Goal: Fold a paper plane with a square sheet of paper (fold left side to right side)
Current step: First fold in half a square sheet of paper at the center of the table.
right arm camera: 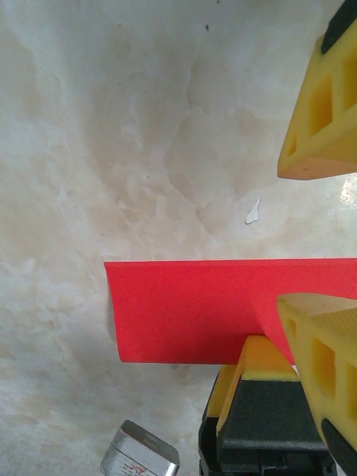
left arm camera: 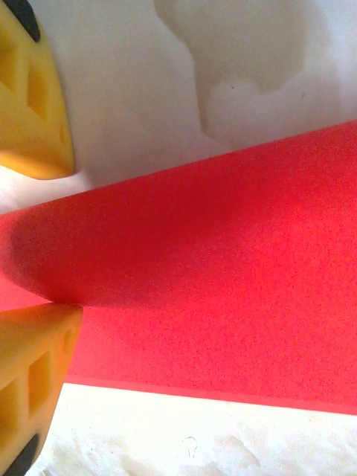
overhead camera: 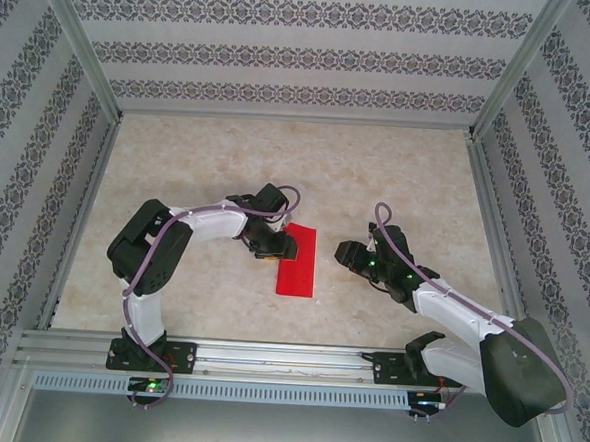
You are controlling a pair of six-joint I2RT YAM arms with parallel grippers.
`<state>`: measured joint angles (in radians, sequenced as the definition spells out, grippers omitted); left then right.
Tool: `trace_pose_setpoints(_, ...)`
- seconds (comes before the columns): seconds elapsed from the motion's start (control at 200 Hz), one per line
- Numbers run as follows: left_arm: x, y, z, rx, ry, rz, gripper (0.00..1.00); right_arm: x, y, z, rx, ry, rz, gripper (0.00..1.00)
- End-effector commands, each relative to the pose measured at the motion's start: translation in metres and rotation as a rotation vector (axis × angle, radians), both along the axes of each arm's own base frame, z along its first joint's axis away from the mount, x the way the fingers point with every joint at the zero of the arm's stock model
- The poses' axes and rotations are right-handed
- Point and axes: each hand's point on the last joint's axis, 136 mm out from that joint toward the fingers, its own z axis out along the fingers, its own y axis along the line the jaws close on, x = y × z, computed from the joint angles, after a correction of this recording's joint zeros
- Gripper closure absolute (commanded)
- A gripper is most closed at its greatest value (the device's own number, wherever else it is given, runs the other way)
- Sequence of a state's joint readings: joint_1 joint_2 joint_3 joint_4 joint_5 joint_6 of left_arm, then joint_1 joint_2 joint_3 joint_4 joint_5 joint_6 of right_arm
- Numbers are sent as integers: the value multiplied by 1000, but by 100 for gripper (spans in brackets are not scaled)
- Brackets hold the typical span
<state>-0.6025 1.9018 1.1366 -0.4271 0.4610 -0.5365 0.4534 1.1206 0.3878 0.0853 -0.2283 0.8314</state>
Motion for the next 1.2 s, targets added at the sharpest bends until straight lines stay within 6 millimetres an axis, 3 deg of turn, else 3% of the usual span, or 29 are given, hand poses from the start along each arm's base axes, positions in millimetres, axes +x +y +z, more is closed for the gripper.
trace_pose_setpoints(0.0,-32,-18,-65,45,78,-83,49,-2,-5,-3,-9,-1,-8,56)
trace_pose_setpoints(1.194,-33,-16,-72,97,100,-59,45,-2,-3,-3,-5,-3,-8,56)
